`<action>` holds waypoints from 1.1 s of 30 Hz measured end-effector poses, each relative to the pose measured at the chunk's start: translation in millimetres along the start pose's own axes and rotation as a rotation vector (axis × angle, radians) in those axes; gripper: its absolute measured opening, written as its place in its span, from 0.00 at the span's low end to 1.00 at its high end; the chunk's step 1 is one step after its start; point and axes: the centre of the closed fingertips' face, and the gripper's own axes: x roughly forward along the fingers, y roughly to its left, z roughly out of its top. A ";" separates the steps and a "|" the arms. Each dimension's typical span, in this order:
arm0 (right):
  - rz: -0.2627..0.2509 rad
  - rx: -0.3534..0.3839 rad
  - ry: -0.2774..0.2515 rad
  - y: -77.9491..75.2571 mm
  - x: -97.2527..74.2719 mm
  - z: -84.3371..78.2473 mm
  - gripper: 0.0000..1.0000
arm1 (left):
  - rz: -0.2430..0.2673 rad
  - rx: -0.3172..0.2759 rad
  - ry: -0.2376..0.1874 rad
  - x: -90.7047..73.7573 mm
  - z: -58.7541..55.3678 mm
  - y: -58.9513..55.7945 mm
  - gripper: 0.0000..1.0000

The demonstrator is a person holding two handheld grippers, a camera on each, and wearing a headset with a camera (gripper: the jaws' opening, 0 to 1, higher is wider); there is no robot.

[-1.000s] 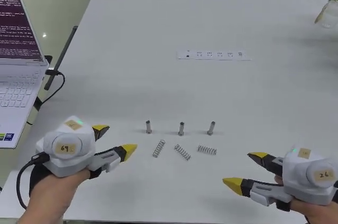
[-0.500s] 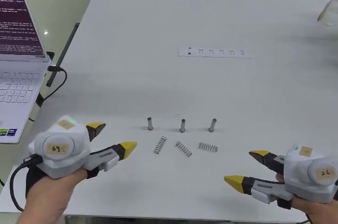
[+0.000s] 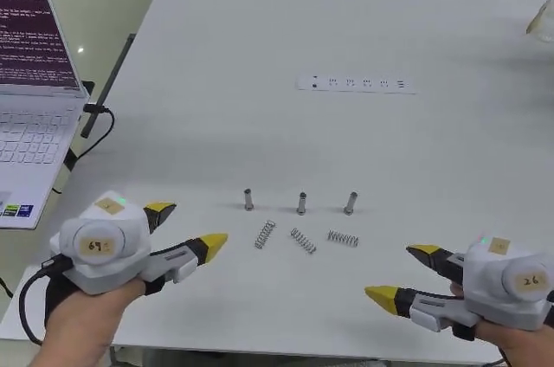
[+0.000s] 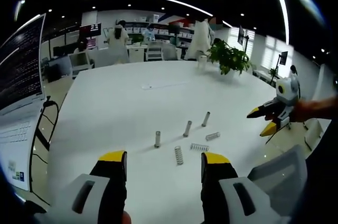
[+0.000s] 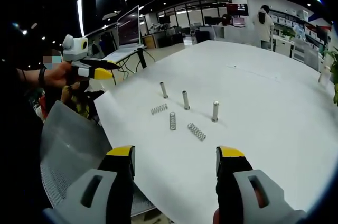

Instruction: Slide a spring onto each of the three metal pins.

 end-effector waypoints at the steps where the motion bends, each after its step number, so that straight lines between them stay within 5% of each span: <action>1: -0.001 0.002 -0.002 -0.2 -0.8 0.3 0.61 | -0.002 0.000 -0.002 0.5 1.1 -0.8 0.52; 18: -0.010 0.000 0.005 -1.4 -6.4 -2.4 0.61 | -0.041 0.009 0.004 12.8 0.2 -18.1 0.51; 33: -0.004 -0.007 0.001 5.1 -1.7 4.2 0.60 | -0.106 0.028 0.054 36.3 -17.1 -36.9 0.48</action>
